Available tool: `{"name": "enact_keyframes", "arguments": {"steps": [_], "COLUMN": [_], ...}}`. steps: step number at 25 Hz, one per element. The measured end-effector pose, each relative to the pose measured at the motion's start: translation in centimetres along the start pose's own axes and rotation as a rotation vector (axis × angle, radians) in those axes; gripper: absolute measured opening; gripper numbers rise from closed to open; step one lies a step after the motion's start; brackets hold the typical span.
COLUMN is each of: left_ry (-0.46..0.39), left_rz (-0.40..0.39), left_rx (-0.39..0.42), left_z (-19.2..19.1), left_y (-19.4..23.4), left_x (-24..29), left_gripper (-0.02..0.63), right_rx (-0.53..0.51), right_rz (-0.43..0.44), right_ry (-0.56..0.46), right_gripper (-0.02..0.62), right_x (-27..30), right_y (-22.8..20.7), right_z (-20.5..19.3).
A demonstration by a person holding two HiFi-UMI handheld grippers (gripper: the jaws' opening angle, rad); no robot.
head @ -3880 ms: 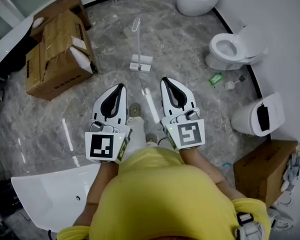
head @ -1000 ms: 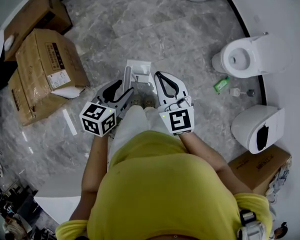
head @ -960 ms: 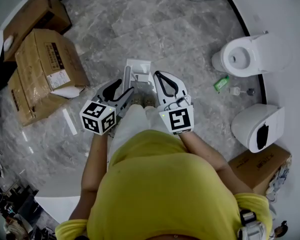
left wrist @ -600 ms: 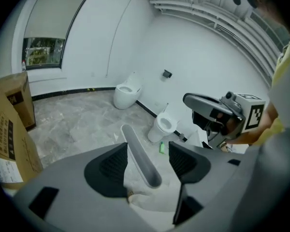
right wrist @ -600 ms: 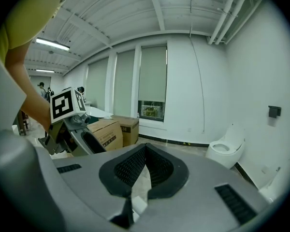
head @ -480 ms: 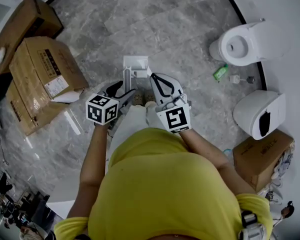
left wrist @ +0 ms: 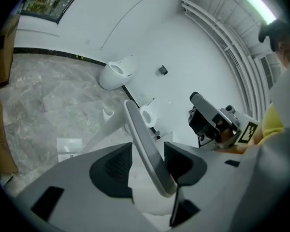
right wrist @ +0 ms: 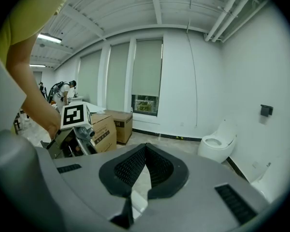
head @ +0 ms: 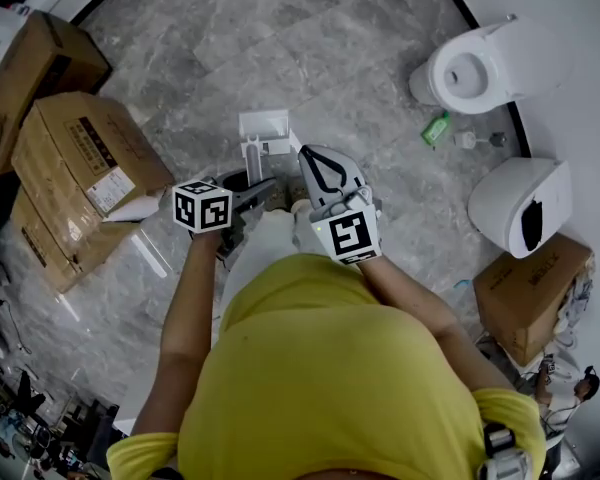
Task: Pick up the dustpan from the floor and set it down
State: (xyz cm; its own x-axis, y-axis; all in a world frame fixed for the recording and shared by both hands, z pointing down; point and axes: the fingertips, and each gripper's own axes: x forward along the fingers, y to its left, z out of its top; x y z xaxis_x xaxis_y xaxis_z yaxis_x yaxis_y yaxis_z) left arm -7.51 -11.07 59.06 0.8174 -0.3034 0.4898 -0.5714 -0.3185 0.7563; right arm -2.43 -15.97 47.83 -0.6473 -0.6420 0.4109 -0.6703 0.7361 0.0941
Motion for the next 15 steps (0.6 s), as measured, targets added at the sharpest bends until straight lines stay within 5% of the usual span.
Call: {"name": "enact_keyframes", "arguments": {"steps": [4, 15], "left_ry": [-0.001, -0.079], "left_rz": [-0.079, -0.109], "left_rx": [-0.034, -0.008], "left_z": [0.0, 3.3], "left_y": [-0.8, -4.7], "left_x": [0.5, -0.2], "left_gripper": [0.138, 0.144], "right_rx": [-0.004, -0.013], "right_rz": [-0.017, 0.003], "right_ry": [0.007, -0.023], "right_gripper": [0.012, 0.011], "right_x": [-0.1, -0.1], "right_y": [-0.1, -0.1], "right_z": [-0.1, 1.1]}}
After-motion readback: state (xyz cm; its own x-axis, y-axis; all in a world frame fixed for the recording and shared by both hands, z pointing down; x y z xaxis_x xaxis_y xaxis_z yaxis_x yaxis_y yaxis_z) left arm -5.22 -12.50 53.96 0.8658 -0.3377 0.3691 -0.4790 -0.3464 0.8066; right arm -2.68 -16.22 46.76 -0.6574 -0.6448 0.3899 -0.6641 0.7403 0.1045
